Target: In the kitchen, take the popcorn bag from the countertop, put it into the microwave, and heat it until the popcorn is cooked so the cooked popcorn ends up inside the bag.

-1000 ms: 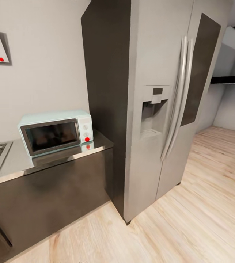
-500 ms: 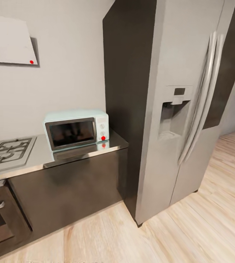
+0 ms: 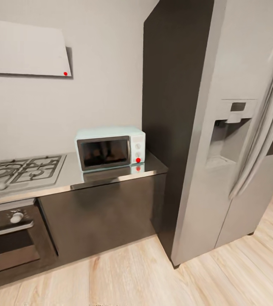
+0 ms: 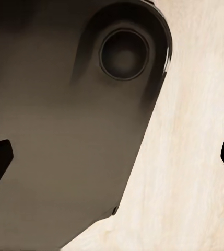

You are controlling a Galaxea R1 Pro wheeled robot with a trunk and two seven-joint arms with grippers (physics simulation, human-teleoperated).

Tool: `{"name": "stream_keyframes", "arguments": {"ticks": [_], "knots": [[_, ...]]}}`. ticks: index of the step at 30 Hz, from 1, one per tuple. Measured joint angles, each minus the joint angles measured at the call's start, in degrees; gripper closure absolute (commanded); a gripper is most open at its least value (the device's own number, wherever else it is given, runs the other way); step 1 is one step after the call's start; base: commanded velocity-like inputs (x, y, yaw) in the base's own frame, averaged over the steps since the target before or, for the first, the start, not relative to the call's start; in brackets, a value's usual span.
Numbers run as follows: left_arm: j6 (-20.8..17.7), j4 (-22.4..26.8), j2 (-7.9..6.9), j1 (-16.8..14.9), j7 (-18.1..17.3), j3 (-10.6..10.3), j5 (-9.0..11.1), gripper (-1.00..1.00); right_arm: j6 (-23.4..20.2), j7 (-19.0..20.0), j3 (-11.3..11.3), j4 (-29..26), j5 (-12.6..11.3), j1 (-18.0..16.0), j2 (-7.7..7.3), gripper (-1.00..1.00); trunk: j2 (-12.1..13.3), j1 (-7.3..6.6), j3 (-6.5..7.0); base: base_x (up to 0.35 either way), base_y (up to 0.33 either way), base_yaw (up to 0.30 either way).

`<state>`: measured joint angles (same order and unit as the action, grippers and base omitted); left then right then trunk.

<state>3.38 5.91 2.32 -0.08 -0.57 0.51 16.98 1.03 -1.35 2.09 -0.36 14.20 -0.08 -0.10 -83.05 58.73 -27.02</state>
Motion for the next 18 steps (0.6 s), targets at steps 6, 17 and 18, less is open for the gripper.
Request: {"name": "stream_keyframes", "arguments": {"ticks": [6,17,18], "knots": [[0.1,-0.1,-0.05,0.0,0.4,0.0,0.0,-1.0,0.3,0.0,0.0,0.0,0.0,0.0,-0.15,-1.0,0.0,0.0,0.0,0.0,0.0,0.278],[0.1,-0.1,-0.04,0.0,0.5,0.0,0.0,-1.0,0.8,0.0,0.0,0.0,0.0,0.0,-0.17,-1.0,0.0,0.0,0.0,0.0,0.0,0.278],[0.1,-0.1,-0.03,0.0,0.5,0.0,0.0,-1.0,0.8,0.0,0.0,0.0,0.0,0.0,-0.17,-1.0,0.0,0.0,0.0,0.0,0.0,0.278]]}}
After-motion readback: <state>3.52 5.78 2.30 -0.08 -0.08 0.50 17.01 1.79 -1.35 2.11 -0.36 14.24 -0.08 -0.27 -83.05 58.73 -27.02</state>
